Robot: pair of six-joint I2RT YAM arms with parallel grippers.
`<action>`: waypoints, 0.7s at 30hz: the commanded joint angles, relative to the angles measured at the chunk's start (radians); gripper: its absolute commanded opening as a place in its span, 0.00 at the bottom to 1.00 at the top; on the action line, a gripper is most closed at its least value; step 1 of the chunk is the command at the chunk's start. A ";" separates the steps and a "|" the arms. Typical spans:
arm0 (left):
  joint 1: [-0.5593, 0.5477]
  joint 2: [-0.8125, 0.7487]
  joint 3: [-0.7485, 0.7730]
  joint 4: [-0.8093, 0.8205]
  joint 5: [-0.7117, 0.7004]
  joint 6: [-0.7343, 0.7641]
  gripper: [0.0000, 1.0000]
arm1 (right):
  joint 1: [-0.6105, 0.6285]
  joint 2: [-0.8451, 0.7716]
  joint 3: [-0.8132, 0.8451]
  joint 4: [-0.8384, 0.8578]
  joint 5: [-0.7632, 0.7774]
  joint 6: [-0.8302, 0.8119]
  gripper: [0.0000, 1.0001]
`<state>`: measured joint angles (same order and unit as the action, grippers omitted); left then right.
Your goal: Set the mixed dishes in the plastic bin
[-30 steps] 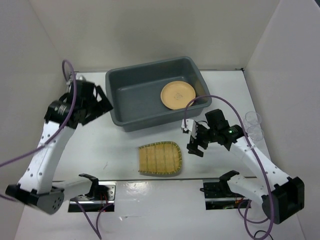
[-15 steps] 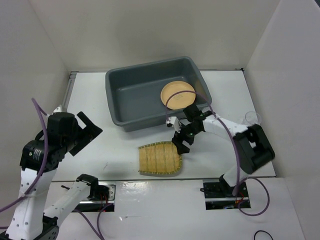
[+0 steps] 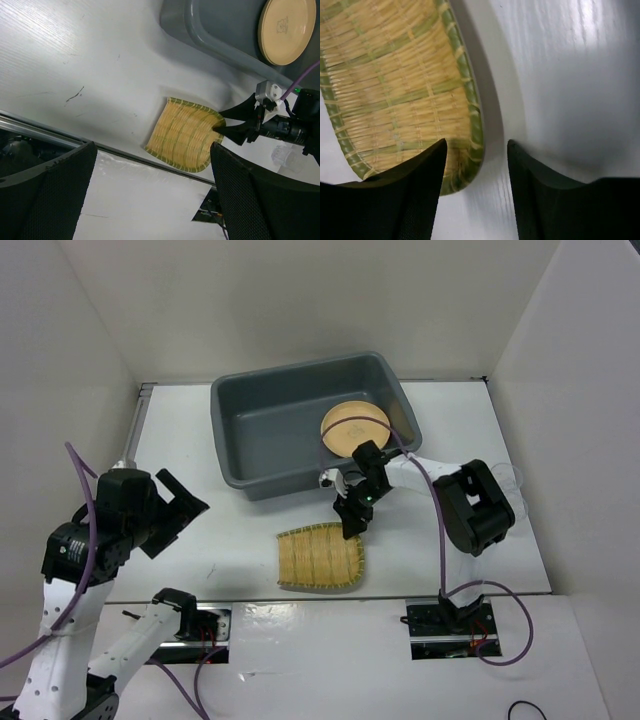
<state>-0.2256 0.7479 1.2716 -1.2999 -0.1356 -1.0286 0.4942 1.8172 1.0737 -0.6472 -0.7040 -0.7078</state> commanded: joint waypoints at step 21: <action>0.006 -0.010 -0.072 0.001 0.014 -0.011 1.00 | 0.015 -0.326 0.380 -0.652 -0.097 -0.322 0.00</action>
<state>-0.2249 0.7471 1.2053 -1.3079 -0.1318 -1.0286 0.5228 1.5455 1.3399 -1.1553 -0.7380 -0.9833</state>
